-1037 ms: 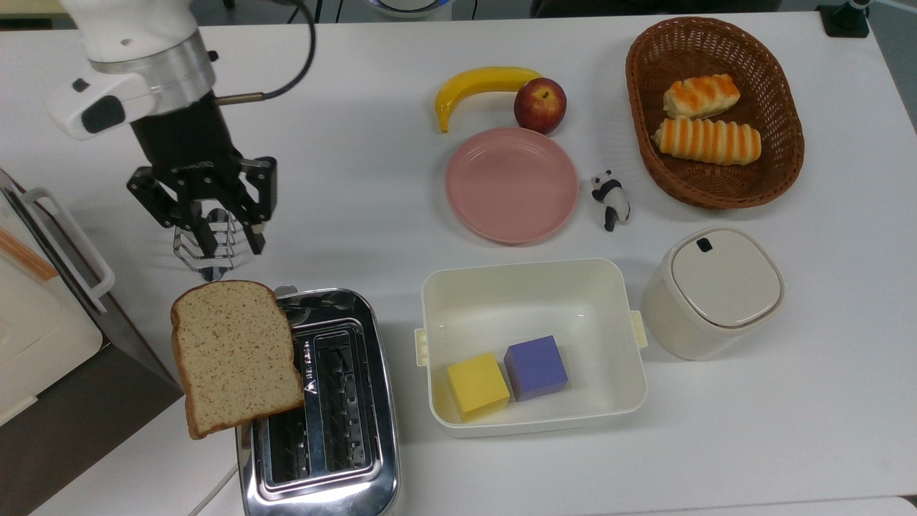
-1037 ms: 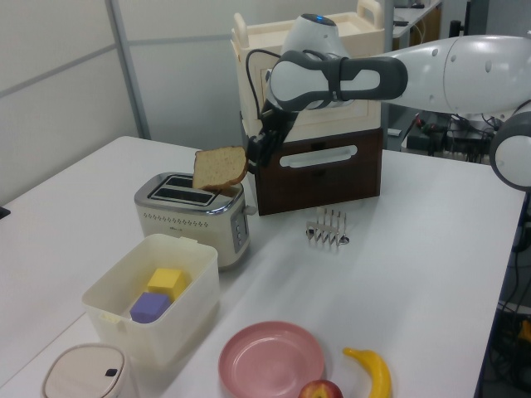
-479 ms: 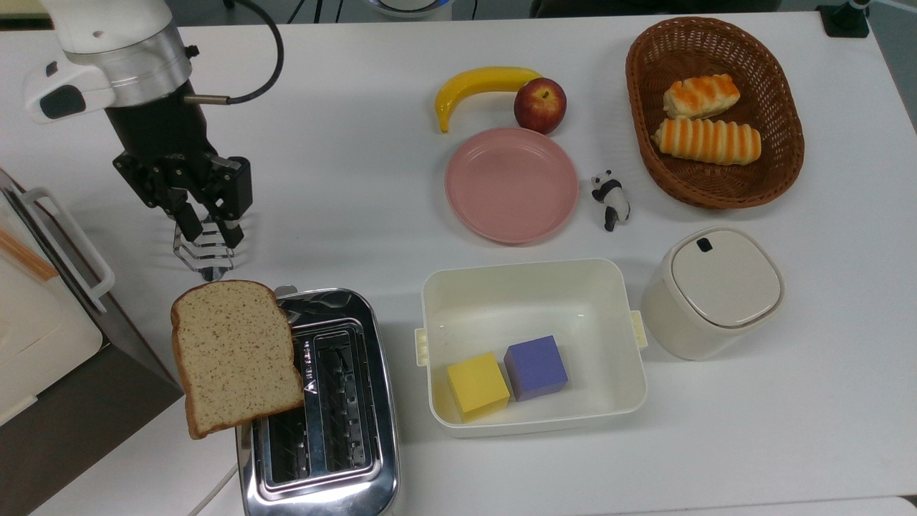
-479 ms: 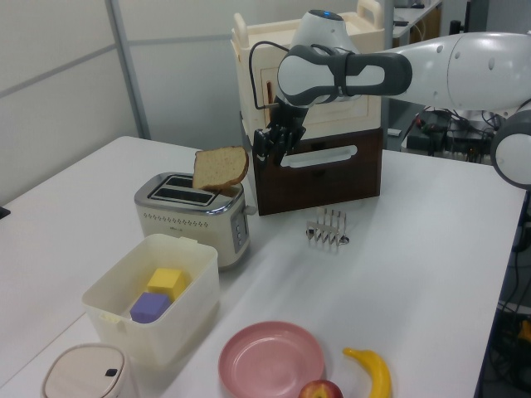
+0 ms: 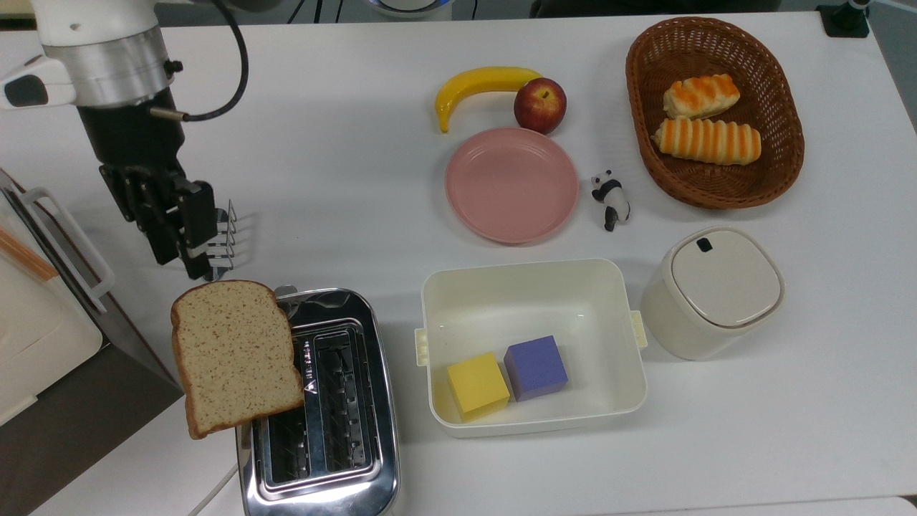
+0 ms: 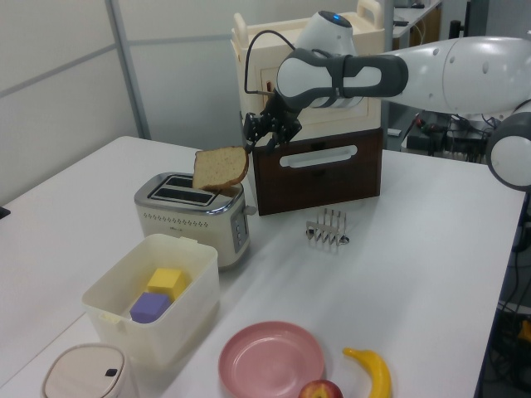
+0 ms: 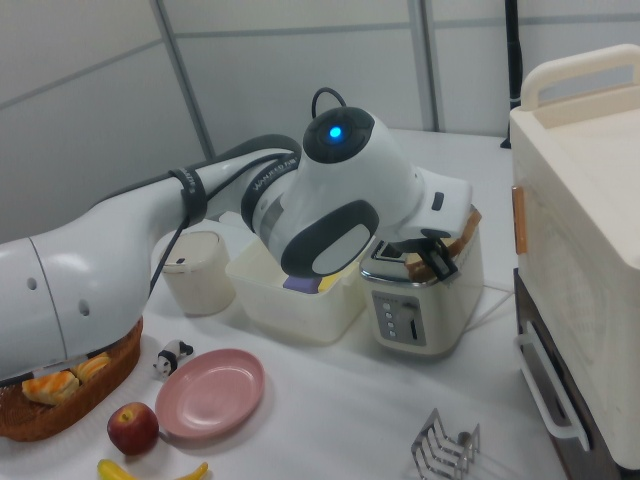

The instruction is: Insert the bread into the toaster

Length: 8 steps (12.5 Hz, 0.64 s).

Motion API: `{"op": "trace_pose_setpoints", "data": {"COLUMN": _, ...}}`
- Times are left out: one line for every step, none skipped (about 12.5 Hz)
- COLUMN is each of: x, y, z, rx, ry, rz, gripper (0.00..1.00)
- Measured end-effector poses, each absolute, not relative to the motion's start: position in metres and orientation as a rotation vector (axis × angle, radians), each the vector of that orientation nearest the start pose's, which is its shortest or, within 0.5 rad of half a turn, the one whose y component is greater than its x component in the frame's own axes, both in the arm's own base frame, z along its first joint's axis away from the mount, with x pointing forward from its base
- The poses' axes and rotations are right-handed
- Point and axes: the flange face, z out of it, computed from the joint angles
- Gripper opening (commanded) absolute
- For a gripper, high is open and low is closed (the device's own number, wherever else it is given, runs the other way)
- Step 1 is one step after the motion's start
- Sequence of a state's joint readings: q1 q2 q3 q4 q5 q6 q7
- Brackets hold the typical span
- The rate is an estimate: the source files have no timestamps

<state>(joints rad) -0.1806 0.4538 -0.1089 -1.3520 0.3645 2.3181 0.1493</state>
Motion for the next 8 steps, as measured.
{"op": "trace_pose_setpoints", "data": {"x": 0.713, "y": -0.188, "z": 0.521, "rx": -2.660, "ry": 0.841, "rz": -0.779, "gripper": 0.55}}
{"op": "trace_pose_setpoints", "data": {"x": 0.716, "y": -0.189, "z": 0.516, "rx": -2.641, "ry": 0.869, "rz": -0.796, "gripper": 0.55}}
{"op": "trace_pose_setpoints", "data": {"x": 0.718, "y": -0.189, "z": 0.511, "rx": -2.632, "ry": 0.882, "rz": -0.799, "gripper": 0.55}}
{"op": "trace_pose_setpoints", "data": {"x": 0.720, "y": -0.188, "z": 0.506, "rx": -2.629, "ry": 0.886, "rz": -0.801, "gripper": 0.55}}
{"op": "trace_pose_setpoints", "data": {"x": 0.721, "y": -0.187, "z": 0.505, "rx": -2.628, "ry": 0.886, "rz": -0.803, "gripper": 0.55}}
{"op": "trace_pose_setpoints", "data": {"x": 0.722, "y": -0.187, "z": 0.504, "rx": -2.625, "ry": 0.887, "rz": -0.811, "gripper": 0.55}}
{"op": "trace_pose_setpoints", "data": {"x": 0.723, "y": -0.186, "z": 0.503, "rx": -2.623, "ry": 0.887, "rz": -0.815, "gripper": 0.55}}
{"op": "trace_pose_setpoints", "data": {"x": 0.723, "y": -0.186, "z": 0.503, "rx": -2.619, "ry": 0.890, "rz": -0.817, "gripper": 0.55}}
